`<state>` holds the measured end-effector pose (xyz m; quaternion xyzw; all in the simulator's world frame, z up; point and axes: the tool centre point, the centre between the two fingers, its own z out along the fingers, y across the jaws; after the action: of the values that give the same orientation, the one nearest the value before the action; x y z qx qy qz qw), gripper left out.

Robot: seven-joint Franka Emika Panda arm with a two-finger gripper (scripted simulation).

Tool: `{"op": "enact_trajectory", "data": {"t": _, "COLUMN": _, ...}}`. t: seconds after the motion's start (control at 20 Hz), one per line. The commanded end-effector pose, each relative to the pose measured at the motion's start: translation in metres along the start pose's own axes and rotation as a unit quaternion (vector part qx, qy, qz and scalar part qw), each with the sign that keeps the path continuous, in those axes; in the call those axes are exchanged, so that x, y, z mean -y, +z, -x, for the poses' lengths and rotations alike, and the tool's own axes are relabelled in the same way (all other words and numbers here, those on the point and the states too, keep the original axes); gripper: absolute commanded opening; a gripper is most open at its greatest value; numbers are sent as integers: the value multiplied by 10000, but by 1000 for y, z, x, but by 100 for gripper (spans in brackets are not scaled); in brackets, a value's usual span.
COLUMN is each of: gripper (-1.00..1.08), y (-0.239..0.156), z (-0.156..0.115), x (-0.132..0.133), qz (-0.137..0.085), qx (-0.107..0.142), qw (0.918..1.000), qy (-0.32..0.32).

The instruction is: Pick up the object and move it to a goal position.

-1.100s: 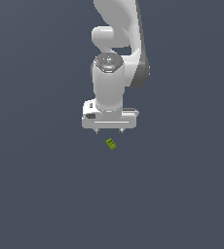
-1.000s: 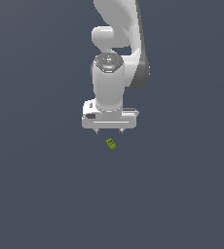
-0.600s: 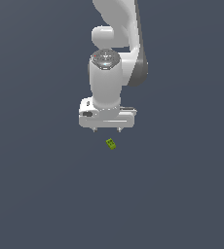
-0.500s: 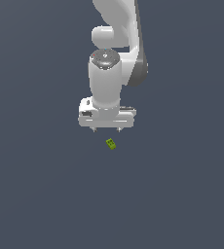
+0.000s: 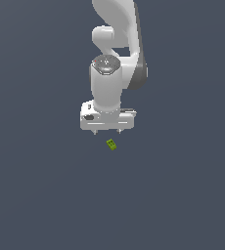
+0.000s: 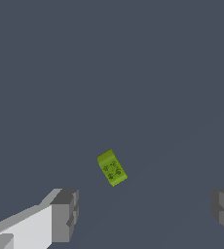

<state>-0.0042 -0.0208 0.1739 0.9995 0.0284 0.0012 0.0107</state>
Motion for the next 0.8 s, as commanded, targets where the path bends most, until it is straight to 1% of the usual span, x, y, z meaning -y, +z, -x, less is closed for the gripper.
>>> {"op": "enact_trajectory", "data": {"t": 0.0, "gripper": 100, "y": 8, "z": 2, "x": 1, "qz": 0, "qx": 4, "qw": 9998, "qy": -177}}
{"op": "enact_trajectory", "data": {"t": 0.2, "gripper": 100, "y": 25, "z": 5, "x": 3, "qz": -4, "qx": 6, "qw": 9984, "qy": -567}}
{"op": "enact_trajectory", "data": {"t": 0.35, "gripper": 100, "y": 41, "z": 9, "x": 4, "qz": -13, "qx": 8, "qw": 9956, "qy": -936}}
{"op": "enact_trajectory", "data": {"t": 0.75, "gripper": 100, "y": 83, "z": 23, "x": 12, "qz": -57, "qx": -1, "qw": 9805, "qy": -1964}}
